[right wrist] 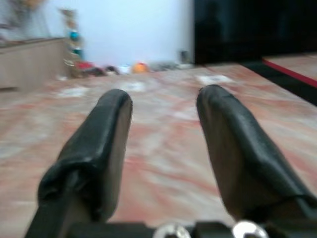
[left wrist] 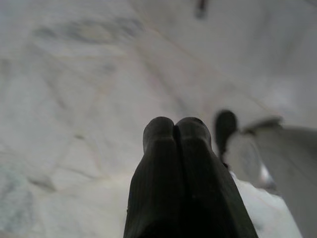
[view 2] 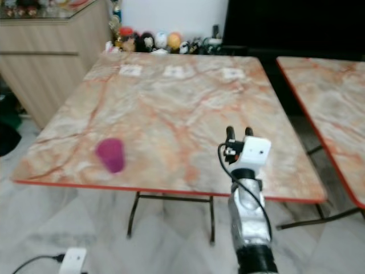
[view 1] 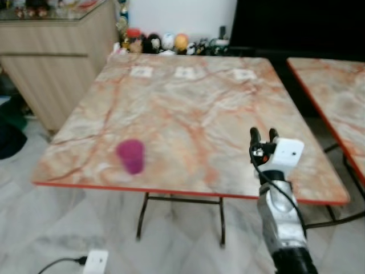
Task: Setting the table
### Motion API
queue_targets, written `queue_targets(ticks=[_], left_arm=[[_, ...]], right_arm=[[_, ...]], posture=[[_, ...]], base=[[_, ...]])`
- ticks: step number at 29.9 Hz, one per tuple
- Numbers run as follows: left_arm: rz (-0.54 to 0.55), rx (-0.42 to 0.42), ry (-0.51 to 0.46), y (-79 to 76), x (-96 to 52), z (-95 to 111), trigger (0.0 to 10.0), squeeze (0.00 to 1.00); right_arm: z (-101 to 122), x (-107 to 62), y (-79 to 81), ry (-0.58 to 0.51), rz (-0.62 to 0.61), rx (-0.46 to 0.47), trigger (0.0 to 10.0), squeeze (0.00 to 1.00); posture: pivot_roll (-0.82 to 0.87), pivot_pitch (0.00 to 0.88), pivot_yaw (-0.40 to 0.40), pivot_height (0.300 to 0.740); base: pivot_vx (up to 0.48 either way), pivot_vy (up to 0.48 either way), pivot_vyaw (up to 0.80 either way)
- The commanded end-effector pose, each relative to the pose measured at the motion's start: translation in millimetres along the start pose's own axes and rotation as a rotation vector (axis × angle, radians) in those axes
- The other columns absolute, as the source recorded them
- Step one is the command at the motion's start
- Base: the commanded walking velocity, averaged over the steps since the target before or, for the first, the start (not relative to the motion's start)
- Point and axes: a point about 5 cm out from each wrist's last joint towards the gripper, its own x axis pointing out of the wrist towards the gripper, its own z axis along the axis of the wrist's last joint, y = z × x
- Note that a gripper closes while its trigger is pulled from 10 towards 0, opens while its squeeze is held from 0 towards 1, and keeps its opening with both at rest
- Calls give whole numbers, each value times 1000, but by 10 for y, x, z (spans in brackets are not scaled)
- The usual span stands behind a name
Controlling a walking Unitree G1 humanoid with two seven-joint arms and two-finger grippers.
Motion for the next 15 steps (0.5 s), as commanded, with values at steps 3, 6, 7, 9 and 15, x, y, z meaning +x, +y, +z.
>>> queue_targets(ticks=[3, 6, 7, 9, 15], left_arm=[[-13, -8, 15, -57, -4, -38, 10000, 0], [-12, -8, 14, -57, -4, -38, 10000, 0], [-11, -9, 14, -57, -4, -38, 10000, 0], [-10, -10, 14, -56, -4, -38, 10000, 0], [-7, -3, 7, -53, -3, -29, 10000, 0]], right_arm=[[-3, 3, -97, 8, -27, -22, 10000, 0], [-4, 4, -91, 10, -25, -23, 10000, 0], [-4, 6, -89, 10, -23, -22, 10000, 0], [-5, 9, -89, 11, -21, -22, 10000, 0], [-2, 14, -87, 9, -21, -21, 10000, 0]], posture=[[32, 18, -7, 740], [35, 18, -7, 740], [34, 19, -8, 740], [35, 18, -7, 740], [35, 18, -8, 740]], base=[[0, 480, 0], [0, 480, 0], [0, 480, 0], [0, 480, 0], [0, 240, 0]])
